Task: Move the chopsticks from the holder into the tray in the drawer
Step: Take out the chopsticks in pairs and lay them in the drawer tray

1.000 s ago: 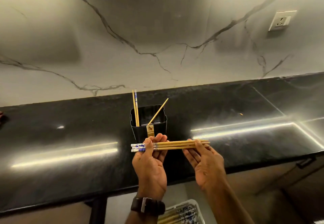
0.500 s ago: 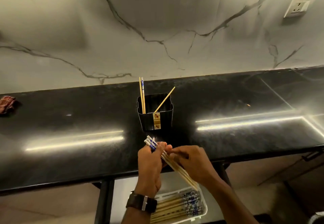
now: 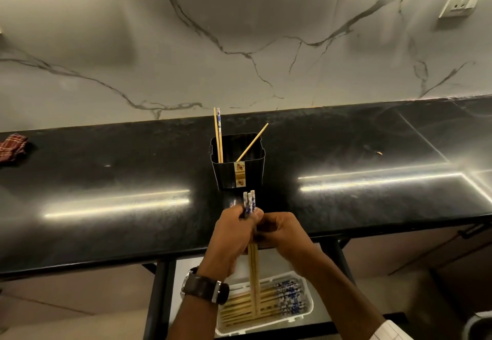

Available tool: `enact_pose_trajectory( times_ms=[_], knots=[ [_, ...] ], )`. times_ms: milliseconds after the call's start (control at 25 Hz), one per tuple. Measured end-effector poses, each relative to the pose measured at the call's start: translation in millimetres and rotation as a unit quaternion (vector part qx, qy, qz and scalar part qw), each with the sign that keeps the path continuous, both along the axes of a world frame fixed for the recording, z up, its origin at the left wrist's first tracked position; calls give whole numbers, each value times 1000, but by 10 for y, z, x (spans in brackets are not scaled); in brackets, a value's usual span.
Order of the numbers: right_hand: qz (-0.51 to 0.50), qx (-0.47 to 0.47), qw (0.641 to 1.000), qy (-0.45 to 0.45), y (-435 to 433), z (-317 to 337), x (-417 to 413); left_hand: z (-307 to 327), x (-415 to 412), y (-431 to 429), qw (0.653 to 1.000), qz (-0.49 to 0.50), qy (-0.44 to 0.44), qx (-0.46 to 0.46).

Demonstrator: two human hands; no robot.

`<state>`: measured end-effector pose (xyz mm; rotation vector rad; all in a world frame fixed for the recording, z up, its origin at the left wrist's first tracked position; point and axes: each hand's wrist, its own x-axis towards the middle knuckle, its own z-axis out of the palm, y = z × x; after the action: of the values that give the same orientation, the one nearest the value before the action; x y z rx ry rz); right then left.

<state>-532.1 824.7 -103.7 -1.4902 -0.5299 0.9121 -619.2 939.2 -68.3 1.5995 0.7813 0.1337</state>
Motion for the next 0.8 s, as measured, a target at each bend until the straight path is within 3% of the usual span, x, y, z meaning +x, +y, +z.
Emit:
enact_pose_trajectory(
  times_ms=[80, 160, 200, 280, 360, 400, 560, 800],
  knots=[
    [-105, 0, 990, 99, -1, -35, 13, -81, -31, -9, 1000, -9, 28, -4],
    [-225, 9, 946, 232, -25, -74, 90, -243, -135, 18, 995, -24, 102, 0],
    [-274, 9, 922, 274, -51, -96, 129, -356, -208, 47, 990, -23, 134, -43],
    [-337, -6, 881, 333, -119, -165, 140, -546, -371, 80, 967, 1, 138, -216],
    [-368, -21, 842, 393, -172, -256, 34, -711, -465, 60, 919, 92, 61, -379],
    [-375, -29, 825, 422, -193, -315, -44, -801, -474, 52, 899, 148, 26, -412],
    [-388, -72, 768, 504, -205, -653, -422, -1072, -442, -147, 854, 346, -10, -388],
    [-347, -166, 773, 504, -168, -1074, -418, -1248, -512, -367, 786, 457, 22, -415]
  ],
)
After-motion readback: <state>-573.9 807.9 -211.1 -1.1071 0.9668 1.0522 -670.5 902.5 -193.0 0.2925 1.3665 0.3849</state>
